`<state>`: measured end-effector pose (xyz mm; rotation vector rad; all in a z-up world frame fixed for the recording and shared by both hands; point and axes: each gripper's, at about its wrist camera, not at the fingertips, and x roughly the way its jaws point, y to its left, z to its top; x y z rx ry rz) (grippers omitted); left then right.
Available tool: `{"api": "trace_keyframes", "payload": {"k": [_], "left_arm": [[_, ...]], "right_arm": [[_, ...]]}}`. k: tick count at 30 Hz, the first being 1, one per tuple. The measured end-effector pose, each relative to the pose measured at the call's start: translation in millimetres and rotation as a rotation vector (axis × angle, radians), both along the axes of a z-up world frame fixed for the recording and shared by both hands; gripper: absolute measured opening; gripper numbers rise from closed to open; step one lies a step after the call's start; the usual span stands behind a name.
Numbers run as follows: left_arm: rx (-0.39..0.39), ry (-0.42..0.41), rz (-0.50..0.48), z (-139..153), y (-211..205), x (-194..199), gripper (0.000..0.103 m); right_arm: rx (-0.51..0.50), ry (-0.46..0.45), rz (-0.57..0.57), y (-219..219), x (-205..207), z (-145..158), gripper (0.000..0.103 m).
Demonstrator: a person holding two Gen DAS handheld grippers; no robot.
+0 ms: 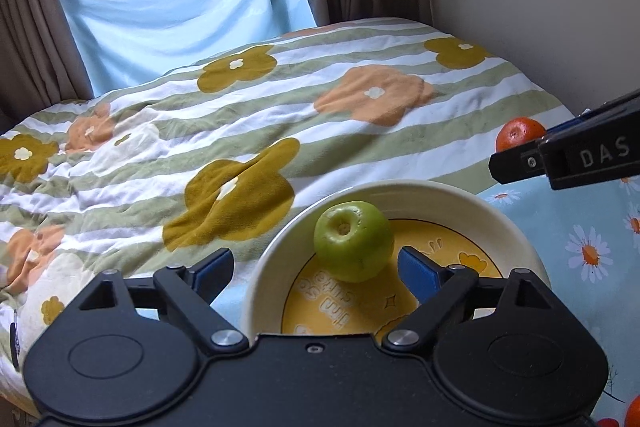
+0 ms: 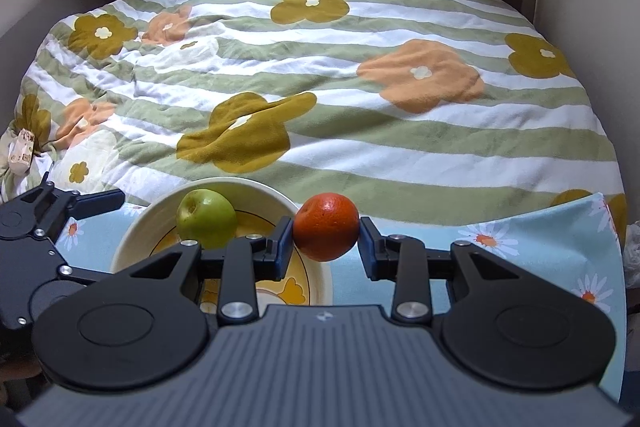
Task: Organize fruits
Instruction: 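Open the left tool to drop the apple in the bowl while the right tool releases the tangerine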
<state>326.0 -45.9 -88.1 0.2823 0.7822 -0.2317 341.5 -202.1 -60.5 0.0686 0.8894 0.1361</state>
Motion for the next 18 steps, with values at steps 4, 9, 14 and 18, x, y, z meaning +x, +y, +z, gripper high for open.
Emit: {"api": "trace_keyframes", "payload": {"k": [4, 9, 14, 18], "left_arm": [[-0.033, -0.002, 0.048, 13.7, 17.2, -10.2, 0.093], [-0.067, -0.011, 0.095, 25.0, 30.9, -22.6, 0.094], [-0.081, -0.012, 0.124, 27.8, 39.6, -30.2, 0.095], [-0.079, -0.013, 0.134, 25.2, 45.0, -35.3, 0.095]], "right_arm": [[0.007, 0.014, 0.038, 8.8, 2.8, -4.5, 0.049], [0.002, 0.017, 0.123, 28.6, 8.6, -13.9, 0.049], [-0.011, 0.029, 0.182, 42.6, 12.9, -34.5, 0.049], [-0.02, 0.018, 0.21, 48.1, 13.6, -42.2, 0.049]]}}
